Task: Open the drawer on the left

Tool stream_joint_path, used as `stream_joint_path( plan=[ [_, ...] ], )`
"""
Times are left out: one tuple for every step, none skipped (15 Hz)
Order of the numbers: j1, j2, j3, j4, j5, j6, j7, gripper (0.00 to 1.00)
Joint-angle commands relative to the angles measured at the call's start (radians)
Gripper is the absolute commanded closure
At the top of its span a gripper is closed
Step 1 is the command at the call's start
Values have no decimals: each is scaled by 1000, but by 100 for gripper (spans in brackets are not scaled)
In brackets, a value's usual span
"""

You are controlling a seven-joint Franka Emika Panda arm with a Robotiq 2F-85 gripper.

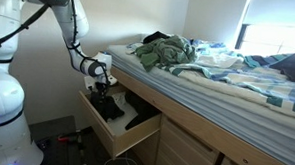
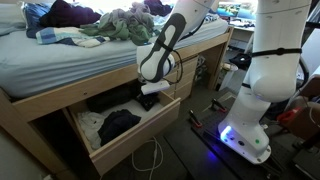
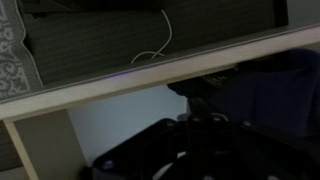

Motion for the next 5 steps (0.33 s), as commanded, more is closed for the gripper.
stream_joint_path(
  plan=[
    [-29,-14,31,-7,-12,-1,7,91],
    [-33,-25,39,-12,-11,-1,7,84],
    [-35,-34,43,-17,-10,-1,6,75],
    [-36,-38,44,-19,-10,-2,6,73],
    [-37,-39,44,-20,-10,-2,6,73]
  ],
)
